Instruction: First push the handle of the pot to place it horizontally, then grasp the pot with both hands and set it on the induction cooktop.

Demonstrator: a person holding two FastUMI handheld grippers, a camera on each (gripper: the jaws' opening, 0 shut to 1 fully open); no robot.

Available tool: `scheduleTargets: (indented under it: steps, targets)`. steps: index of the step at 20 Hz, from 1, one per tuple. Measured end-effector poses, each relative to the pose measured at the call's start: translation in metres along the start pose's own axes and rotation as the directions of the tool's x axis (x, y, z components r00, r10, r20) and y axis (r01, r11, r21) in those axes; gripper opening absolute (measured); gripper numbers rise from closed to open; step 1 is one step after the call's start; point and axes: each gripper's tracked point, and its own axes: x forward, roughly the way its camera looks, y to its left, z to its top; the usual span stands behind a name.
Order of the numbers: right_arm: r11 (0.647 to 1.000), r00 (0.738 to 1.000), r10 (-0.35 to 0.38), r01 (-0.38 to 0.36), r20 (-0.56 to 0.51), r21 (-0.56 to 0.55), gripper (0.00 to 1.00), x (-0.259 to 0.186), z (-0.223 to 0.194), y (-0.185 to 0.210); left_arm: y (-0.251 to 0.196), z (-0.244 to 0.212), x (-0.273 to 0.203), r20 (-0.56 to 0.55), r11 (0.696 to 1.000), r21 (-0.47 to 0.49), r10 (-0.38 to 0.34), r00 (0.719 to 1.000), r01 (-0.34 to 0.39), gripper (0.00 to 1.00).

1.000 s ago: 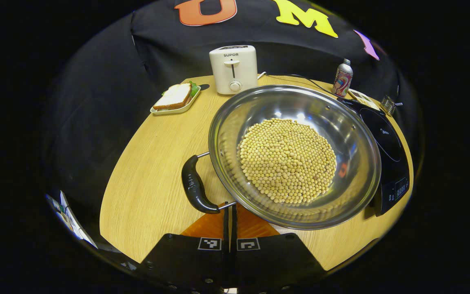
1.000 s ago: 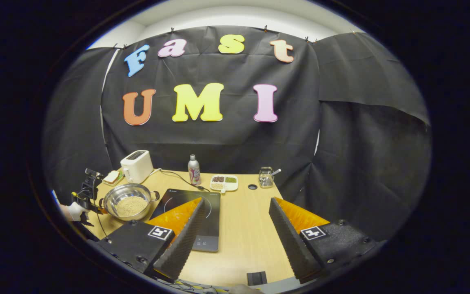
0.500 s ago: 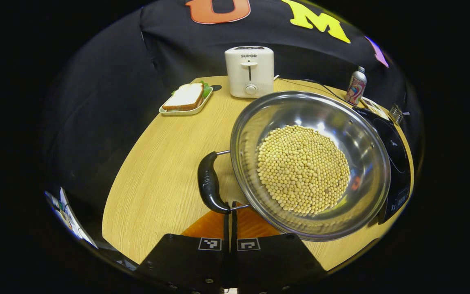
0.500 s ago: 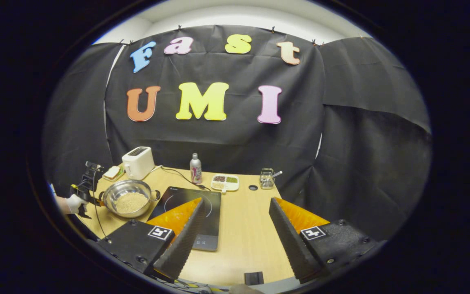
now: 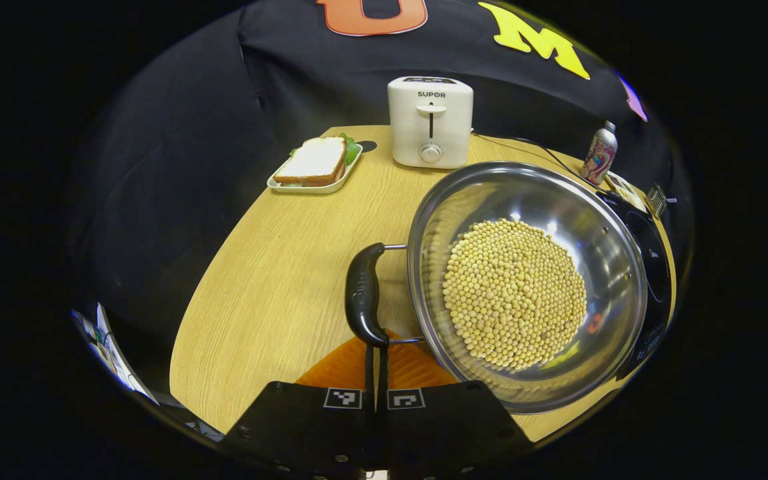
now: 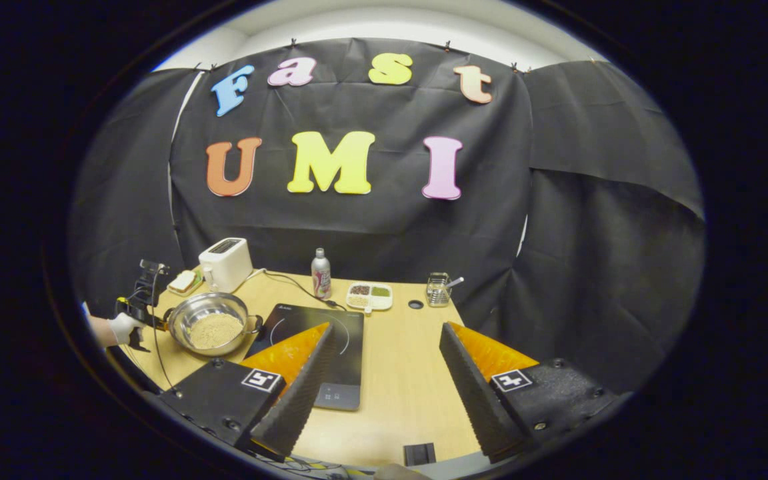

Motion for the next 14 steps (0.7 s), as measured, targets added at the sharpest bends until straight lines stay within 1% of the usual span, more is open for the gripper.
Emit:
scheduleTargets:
  steps: [1, 2, 3, 4, 5, 6, 7, 8, 9, 10, 11, 12, 13, 14]
  targets:
    - [1.000, 1.000, 0.003, -0.003, -0.002, -0.003, 0.97, 0.000, 0.001, 0.001, 0.002, 0.002, 0.003, 0.001, 1.000, -0.005, 0.002, 1.000, -0.002, 0.10]
    - [1.000, 1.000, 0.004, -0.004, -0.002, -0.002, 0.97, 0.002, 0.002, 0.002, 0.004, 0.003, 0.006, -0.001, 1.000, -0.009, 0.006, 1.000, -0.006, 0.10]
    - [1.000, 1.000, 0.005, -0.005, -0.001, -0.003, 0.98, 0.002, 0.004, 0.003, 0.007, 0.005, 0.008, -0.003, 1.000, -0.012, 0.009, 1.000, -0.009, 0.00]
    - [1.000, 1.000, 0.005, -0.005, 0.000, -0.006, 0.98, 0.003, 0.004, 0.003, 0.009, 0.007, 0.009, -0.001, 1.000, -0.014, 0.015, 1.000, -0.015, 0.10]
    - [1.000, 1.000, 0.004, -0.004, -0.001, -0.008, 0.98, 0.004, 0.004, 0.003, 0.010, 0.009, 0.012, -0.006, 1.000, -0.021, 0.013, 1.000, -0.013, 0.00]
    - [1.000, 1.000, 0.006, -0.006, -0.005, -0.012, 0.98, 0.004, 0.003, 0.004, 0.010, 0.012, 0.014, -0.003, 1.000, -0.028, 0.011, 1.000, -0.011, 0.10]
    - [1.000, 1.000, 0.007, -0.008, -0.008, -0.017, 0.98, 0.006, 0.003, 0.006, 0.011, 0.016, 0.017, 0.001, 1.000, -0.029, 0.012, 1.000, -0.012, 0.00]
    - [1.000, 1.000, 0.008, -0.009, -0.011, -0.022, 0.98, 0.006, 0.002, 0.006, 0.012, 0.019, 0.020, 0.001, 1.000, -0.026, 0.017, 1.000, -0.017, 0.00]
    - [1.000, 1.000, 0.014, -0.014, -0.014, -0.027, 0.98, 0.006, 0.001, 0.008, 0.013, 0.022, 0.021, 0.004, 1.000, -0.020, 0.022, 1.000, -0.022, 0.10]
    - [0.999, 1.000, 0.018, -0.018, -0.020, -0.031, 0.98, 0.008, -0.001, 0.010, 0.014, 0.026, 0.024, 0.008, 1.000, -0.016, 0.026, 1.000, -0.026, 0.00]
    - [0.999, 0.999, 0.029, -0.030, -0.031, -0.035, 0.97, 0.009, -0.004, 0.013, 0.014, 0.027, 0.025, 0.001, 0.999, -0.014, 0.031, 1.000, -0.031, 0.00]
    - [0.998, 0.998, 0.040, -0.042, -0.039, -0.041, 0.99, 0.009, -0.007, 0.017, 0.015, 0.028, 0.025, 0.001, 0.999, -0.015, 0.034, 0.999, -0.034, 0.00]
    - [0.997, 0.998, 0.051, -0.053, -0.049, -0.051, 0.97, 0.011, -0.009, 0.019, 0.014, 0.028, 0.023, 0.001, 0.999, -0.016, 0.039, 0.999, -0.039, 0.00]
    - [0.996, 0.996, 0.066, -0.069, -0.052, -0.057, 0.98, 0.012, -0.010, 0.022, 0.017, 0.028, 0.019, 0.007, 0.999, -0.018, 0.047, 0.999, -0.047, 0.10]
